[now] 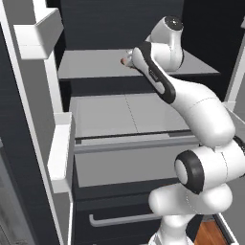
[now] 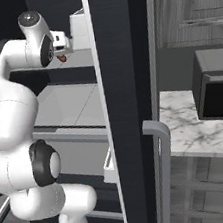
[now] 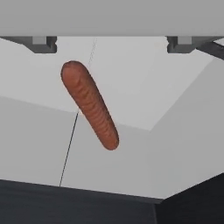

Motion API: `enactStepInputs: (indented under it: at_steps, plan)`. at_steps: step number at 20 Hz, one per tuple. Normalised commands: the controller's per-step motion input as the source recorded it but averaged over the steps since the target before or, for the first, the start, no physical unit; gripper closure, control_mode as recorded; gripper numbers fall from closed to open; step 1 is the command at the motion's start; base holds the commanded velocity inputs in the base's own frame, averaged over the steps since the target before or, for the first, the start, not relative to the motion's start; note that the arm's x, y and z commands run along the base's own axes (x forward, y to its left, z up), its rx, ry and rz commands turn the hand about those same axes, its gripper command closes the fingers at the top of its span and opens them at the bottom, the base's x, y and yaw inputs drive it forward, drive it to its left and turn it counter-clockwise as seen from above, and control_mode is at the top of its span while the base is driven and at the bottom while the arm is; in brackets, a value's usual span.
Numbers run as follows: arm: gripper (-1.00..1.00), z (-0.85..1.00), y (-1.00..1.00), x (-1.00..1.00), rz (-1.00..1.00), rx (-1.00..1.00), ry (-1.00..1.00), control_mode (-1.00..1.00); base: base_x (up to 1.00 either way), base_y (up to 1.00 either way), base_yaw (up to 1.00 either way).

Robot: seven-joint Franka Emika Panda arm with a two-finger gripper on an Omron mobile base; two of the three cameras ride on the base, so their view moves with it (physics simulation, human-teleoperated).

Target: Retrieve the sausage and cheese from the fridge and place them on the cutting board on the counter.

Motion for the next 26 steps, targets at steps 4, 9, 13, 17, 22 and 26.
enactStepInputs:
  at_steps: [4,9,13,17,22,26]
  plan:
    - [-1.0,0.0,0.0,0.73,0.0,0.0,0.0,-1.0,0.0,0.0,0.0]
    - [-1.0,-0.06,0.06,0.52,0.0,0.0,0.05,-1.0,0.0,0.0,0.0]
    - [-1.0,-0.09,0.01,0.42,0.0,0.0,0.08,-1.0,0.0,0.0,0.0]
    - [-1.0,-0.29,0.05,0.27,0.0,0.0,0.08,-1.0,0.0,0.0,0.0]
    - [-1.0,-0.38,0.1,0.22,0.0,0.0,0.03,-1.0,0.0,0.0,0.0]
    - [1.0,-0.27,0.03,0.08,0.0,0.0,0.0,-1.0,0.0,0.0,0.0]
